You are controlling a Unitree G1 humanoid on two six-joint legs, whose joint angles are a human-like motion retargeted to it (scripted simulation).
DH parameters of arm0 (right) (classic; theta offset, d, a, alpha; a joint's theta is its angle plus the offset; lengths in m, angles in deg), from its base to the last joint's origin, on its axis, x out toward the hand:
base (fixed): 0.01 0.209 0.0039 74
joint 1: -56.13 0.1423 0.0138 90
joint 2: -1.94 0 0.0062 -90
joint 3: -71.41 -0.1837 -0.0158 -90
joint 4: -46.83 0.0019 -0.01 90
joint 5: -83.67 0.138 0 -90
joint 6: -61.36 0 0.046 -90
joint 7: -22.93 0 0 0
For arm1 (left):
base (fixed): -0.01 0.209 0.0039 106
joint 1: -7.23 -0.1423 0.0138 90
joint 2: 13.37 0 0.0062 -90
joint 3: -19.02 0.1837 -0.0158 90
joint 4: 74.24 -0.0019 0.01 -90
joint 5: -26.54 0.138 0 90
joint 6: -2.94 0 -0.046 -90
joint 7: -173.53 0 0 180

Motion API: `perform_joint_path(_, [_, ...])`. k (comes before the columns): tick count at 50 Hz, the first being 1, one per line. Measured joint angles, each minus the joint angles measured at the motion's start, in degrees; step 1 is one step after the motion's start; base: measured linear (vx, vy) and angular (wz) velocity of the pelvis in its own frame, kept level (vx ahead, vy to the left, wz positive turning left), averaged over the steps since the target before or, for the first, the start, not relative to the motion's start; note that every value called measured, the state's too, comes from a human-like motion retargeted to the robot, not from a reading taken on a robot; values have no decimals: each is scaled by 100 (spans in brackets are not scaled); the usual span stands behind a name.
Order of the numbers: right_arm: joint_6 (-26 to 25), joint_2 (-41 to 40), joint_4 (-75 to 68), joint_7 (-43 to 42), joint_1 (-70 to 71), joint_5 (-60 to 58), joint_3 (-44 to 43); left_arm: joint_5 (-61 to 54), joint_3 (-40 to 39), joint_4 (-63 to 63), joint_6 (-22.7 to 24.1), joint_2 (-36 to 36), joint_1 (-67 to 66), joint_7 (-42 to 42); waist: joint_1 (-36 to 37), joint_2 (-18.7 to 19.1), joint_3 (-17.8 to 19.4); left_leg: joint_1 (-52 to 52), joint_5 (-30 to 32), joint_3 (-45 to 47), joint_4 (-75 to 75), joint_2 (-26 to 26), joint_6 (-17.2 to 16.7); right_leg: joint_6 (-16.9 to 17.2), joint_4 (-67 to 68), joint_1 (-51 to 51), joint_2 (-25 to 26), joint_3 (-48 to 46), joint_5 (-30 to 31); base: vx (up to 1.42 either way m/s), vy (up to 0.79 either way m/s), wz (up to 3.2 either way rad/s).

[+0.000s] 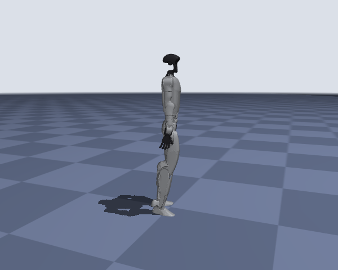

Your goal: In place motions

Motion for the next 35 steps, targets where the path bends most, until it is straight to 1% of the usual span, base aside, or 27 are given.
perform_joint_path(10, [2, 3, 4, -2, 1, 3, 0, 11, 14, 2, -4, -2, 5, -3, 16, -10, 5, 7, -11, 64, 12, 2, -5, 9, -4, -3, 6, 64, -7, 0, 0, 0])
perform_joint_path(20, [-8, 86, -20, -21, 9, 27, -42, 38, 80, 45, -8, 17, 40, -28, 292, -10, 26, -1, -50, 308, 71, -3, 2, 89, 24, 4, -54, 328, -40, 1, 1, -17])
perform_joint_path(25, [0, 105, 15, -19, -5, 16, -59, 17, 60, 56, 9, 40, 12, -20, 301, -9, 45, 21, -67, 315, 52, -69, 43, 86, 15, 19, -70, 341, -33, 7, -2, -1])
perform_joint_path(31, [74, 103, 152, -14, -52, -33, -116, -104, -1, 60, 13, 66, -15, -2, 155, -17, 127, 78, -83, 229, 23, -146, 106, 119, 60, 2, -146, 276, 10, 8, -5, 11])
perform_joint_path(35, [141, 138, 226, -46, -90, 10, -185, -166, -31, 132, -22, 82, -10, 48, 244, -32, 180, 128, -121, 385, -11, -152, 130, 175, 143, -51, -174, 458, 12, 8, -8, -38])
